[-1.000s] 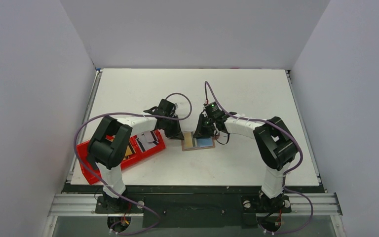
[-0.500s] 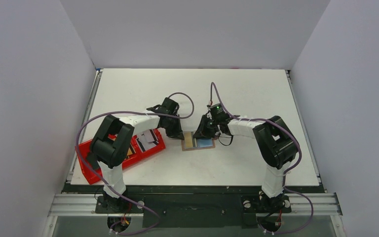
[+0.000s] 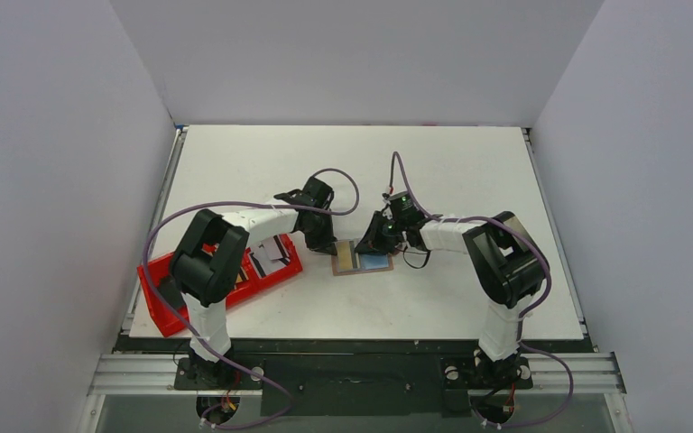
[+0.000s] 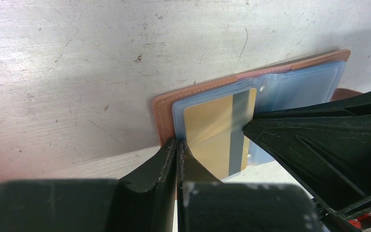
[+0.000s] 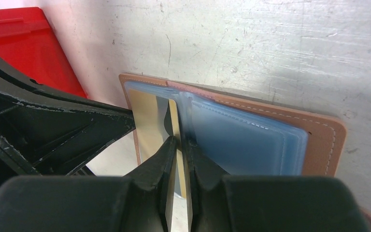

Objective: Take the credit cards out of the card holder
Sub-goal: Remove the credit card from the card holder.

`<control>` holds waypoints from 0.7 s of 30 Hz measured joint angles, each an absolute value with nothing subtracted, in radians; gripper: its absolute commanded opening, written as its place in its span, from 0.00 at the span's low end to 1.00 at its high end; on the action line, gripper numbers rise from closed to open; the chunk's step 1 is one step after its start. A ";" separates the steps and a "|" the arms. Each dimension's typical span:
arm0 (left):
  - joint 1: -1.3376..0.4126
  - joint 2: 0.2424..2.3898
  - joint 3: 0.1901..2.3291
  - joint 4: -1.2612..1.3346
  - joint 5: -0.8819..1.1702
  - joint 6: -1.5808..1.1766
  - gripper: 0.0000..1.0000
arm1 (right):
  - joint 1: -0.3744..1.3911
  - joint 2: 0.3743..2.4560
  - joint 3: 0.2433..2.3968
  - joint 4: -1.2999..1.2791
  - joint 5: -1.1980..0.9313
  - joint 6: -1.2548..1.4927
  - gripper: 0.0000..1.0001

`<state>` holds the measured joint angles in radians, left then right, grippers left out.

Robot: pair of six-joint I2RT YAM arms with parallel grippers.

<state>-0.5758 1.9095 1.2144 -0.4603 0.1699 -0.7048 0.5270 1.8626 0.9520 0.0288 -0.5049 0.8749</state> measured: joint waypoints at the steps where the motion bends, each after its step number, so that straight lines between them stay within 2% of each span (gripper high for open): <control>1: -0.577 1.909 1.215 -0.461 0.167 -0.707 0.00 | 0.525 1.863 0.948 0.035 -0.508 0.877 0.09; 6: -0.582 1.909 1.217 -0.468 0.149 -0.724 0.00 | 0.517 1.861 0.924 0.083 -0.530 0.886 0.16; 21: -0.586 1.909 1.217 -0.471 0.134 -0.747 0.00 | 0.509 1.847 0.889 0.139 -0.544 0.898 0.17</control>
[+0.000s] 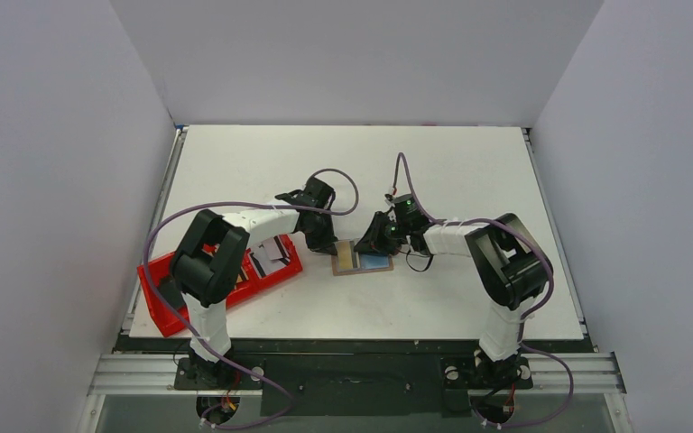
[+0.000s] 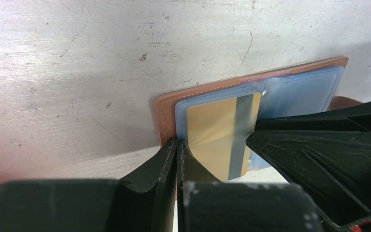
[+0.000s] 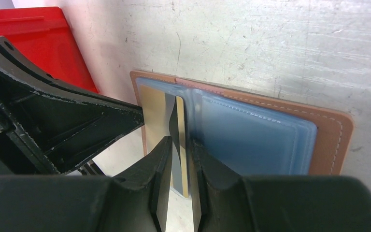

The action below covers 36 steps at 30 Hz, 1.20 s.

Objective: Take the credit cards out of the card holder
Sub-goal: Remove the credit card from the card holder.

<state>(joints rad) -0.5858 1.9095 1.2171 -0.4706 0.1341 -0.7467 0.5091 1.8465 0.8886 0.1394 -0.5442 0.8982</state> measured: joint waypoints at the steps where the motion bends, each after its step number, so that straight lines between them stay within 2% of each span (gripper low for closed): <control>1: -0.585 1.909 1.217 -0.471 0.134 -0.747 0.00 | 0.509 1.843 0.887 0.139 -0.543 0.898 0.17; 12: -0.582 1.907 1.211 -0.463 0.138 -0.750 0.00 | 0.504 1.826 0.884 0.097 -0.538 0.886 0.13; 18: -0.581 1.907 1.211 -0.463 0.141 -0.751 0.00 | 0.504 1.826 0.883 0.095 -0.538 0.883 0.06; 27: -0.581 1.908 1.211 -0.462 0.142 -0.751 0.00 | 0.506 1.826 0.881 0.096 -0.539 0.883 0.06; 36: -0.581 1.908 1.211 -0.462 0.142 -0.751 0.00 | 0.523 1.826 0.881 0.094 -0.528 0.875 0.12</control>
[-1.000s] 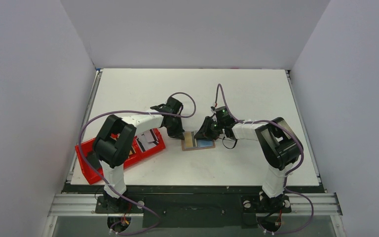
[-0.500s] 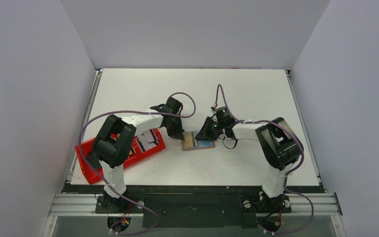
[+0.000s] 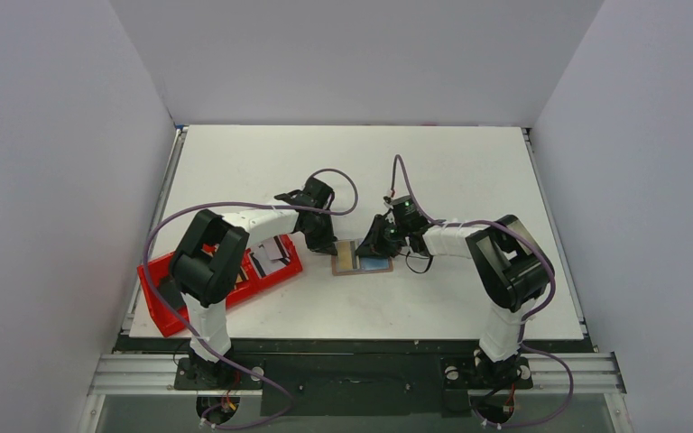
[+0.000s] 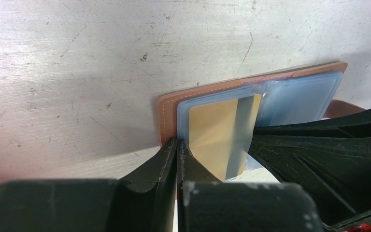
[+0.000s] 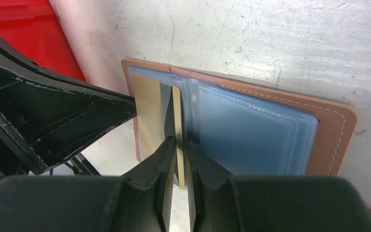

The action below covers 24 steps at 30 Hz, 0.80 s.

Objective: Take the credit cards out of the card holder
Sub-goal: Remove the credit card from the card holder.

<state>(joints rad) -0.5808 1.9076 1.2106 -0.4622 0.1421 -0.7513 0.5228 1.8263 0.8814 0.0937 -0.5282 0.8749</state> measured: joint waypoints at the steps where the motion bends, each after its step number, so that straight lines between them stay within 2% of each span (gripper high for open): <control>1: -0.581 1.908 1.211 -0.462 0.142 -0.751 0.00 | 0.525 1.826 0.882 0.093 -0.527 0.873 0.12; 6: -0.581 1.908 1.211 -0.462 0.142 -0.751 0.00 | 0.526 1.826 0.889 0.080 -0.524 0.868 0.11; 15: -0.581 1.908 1.209 -0.460 0.142 -0.752 0.00 | 0.558 1.827 0.959 -0.057 -0.442 0.793 0.00; 24: -0.574 1.899 1.189 -0.437 0.153 -0.753 0.00 | 0.557 1.821 0.964 -0.086 -0.423 0.770 0.00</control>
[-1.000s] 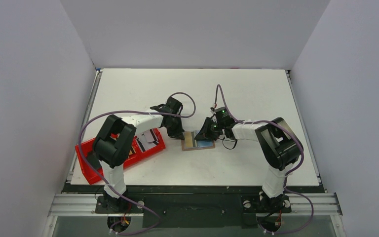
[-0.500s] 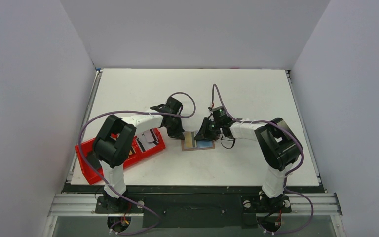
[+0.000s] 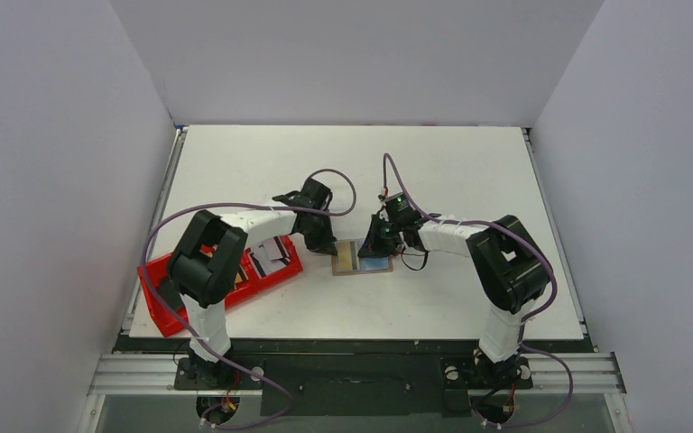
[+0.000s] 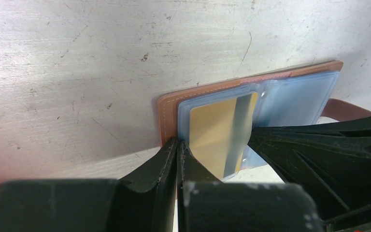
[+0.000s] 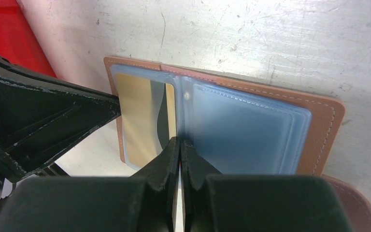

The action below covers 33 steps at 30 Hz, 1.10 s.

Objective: Take the credit cards out of the card holder
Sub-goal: Remove the credit card from the card holder.

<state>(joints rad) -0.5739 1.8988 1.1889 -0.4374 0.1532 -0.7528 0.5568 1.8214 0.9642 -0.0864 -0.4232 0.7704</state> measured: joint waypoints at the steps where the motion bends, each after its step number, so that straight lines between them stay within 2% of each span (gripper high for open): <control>1: -0.572 1.898 1.187 -0.434 0.156 -0.753 0.00 | 0.555 1.821 0.964 -0.087 -0.423 0.770 0.02; 4: -0.570 1.897 1.183 -0.429 0.160 -0.753 0.00 | 0.548 1.821 0.958 -0.076 -0.431 0.775 0.13; 8: -0.569 1.897 1.180 -0.426 0.164 -0.753 0.00 | 0.530 1.811 0.910 0.002 -0.484 0.816 0.20; 21: -0.567 1.894 1.170 -0.412 0.168 -0.756 0.00 | 0.474 1.824 0.752 0.307 -0.640 1.018 0.20; 33: -0.566 1.895 1.167 -0.407 0.173 -0.757 0.00 | 0.451 1.834 0.699 0.431 -0.692 1.104 0.21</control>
